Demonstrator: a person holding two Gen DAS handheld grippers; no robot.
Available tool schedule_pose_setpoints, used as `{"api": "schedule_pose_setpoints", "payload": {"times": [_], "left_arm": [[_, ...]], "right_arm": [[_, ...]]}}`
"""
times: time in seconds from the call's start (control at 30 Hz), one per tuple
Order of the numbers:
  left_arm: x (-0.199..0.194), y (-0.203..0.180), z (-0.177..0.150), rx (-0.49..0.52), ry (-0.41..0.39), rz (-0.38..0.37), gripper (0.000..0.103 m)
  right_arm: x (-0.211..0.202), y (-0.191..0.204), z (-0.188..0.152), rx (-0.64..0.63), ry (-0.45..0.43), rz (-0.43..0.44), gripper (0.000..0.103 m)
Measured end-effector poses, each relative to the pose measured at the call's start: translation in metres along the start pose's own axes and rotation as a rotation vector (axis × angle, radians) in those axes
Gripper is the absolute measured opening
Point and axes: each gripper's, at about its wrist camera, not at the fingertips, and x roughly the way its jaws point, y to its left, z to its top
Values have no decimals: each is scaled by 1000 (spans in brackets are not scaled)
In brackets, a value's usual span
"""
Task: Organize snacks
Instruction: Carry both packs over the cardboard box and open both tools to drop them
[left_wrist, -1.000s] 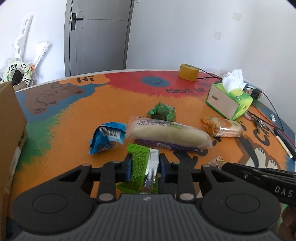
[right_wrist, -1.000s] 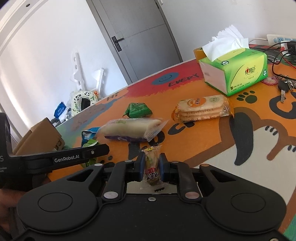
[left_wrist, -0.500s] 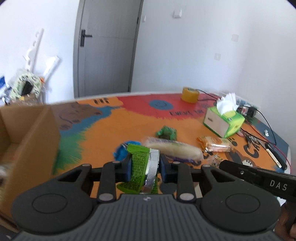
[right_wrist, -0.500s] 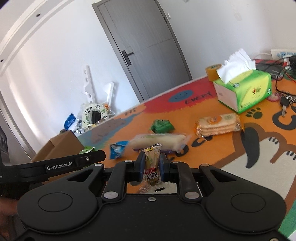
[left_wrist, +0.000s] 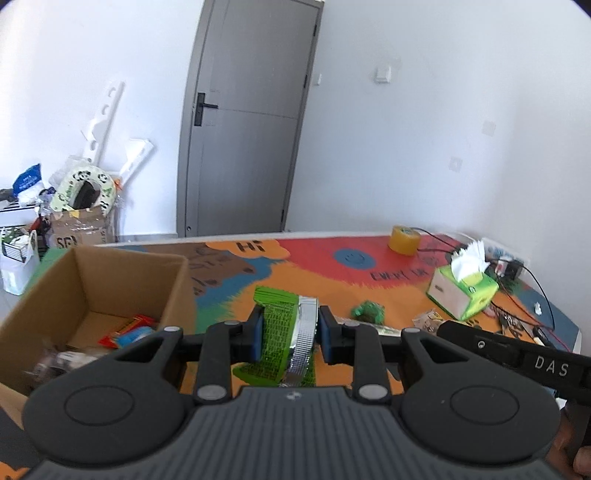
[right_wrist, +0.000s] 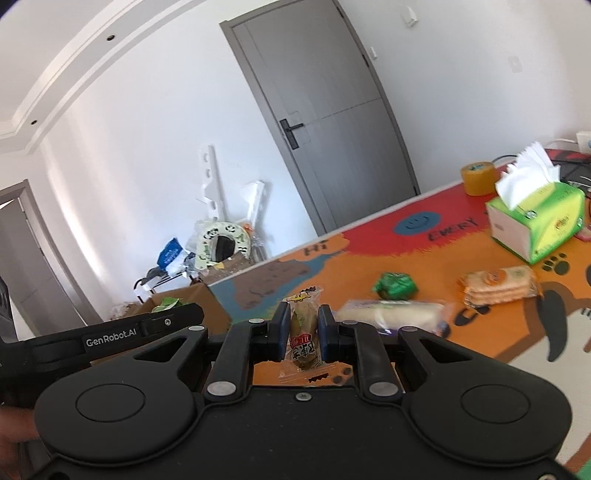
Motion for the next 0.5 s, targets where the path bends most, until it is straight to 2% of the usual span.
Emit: {"api": "schedule_pose_setpoints", "payload": {"times": [0.5], "left_arm": [[-33, 55, 15, -76, -78, 57, 28]], "right_arm": [[23, 52, 7, -59, 6, 87, 17]]}}
